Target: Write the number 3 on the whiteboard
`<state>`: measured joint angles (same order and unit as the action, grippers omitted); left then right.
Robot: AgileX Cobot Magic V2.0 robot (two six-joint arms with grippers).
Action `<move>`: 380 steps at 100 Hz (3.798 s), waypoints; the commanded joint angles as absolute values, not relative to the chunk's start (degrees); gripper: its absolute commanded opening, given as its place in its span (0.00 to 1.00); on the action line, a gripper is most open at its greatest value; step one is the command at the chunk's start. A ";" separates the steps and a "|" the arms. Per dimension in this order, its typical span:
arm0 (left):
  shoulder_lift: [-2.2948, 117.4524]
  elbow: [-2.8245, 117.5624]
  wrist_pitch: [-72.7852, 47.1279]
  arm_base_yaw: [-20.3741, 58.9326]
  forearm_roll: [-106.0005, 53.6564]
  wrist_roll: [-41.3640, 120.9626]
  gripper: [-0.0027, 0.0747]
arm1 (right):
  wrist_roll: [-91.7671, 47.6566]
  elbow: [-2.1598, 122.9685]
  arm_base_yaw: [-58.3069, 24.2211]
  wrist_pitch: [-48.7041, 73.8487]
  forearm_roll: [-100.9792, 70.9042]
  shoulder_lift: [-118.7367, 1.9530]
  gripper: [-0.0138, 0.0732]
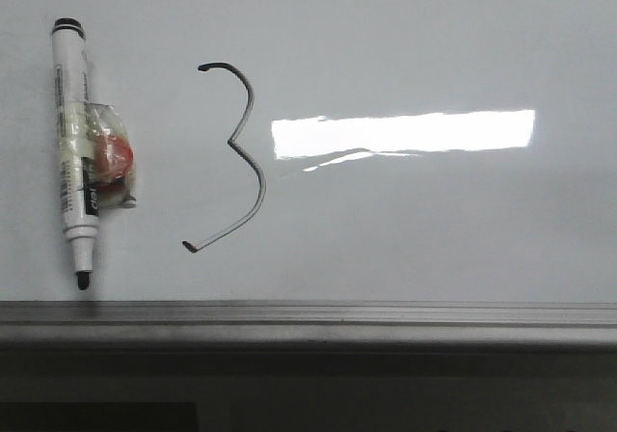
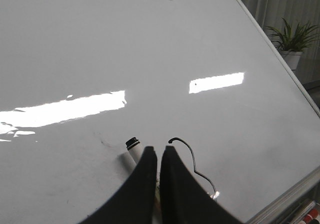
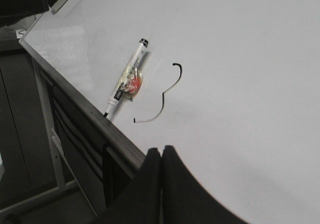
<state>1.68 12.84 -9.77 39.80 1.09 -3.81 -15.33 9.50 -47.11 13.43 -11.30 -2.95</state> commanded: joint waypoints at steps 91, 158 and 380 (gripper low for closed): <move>0.84 6.12 -4.72 2.95 1.70 -3.93 0.01 | -15.58 8.39 -46.72 8.67 -10.89 -3.46 0.10; -1.79 -2.22 -17.41 -3.12 0.95 -6.09 0.01 | -15.58 8.39 -46.72 8.61 -10.89 -3.46 0.10; -1.79 -2.22 -17.41 -3.12 0.95 -6.09 0.01 | 1.52 -1.98 -1.16 18.22 1.85 1.43 0.10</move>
<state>-0.31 -0.21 -19.91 -2.96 1.44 -5.72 1.43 -0.57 -1.45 18.89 1.03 0.53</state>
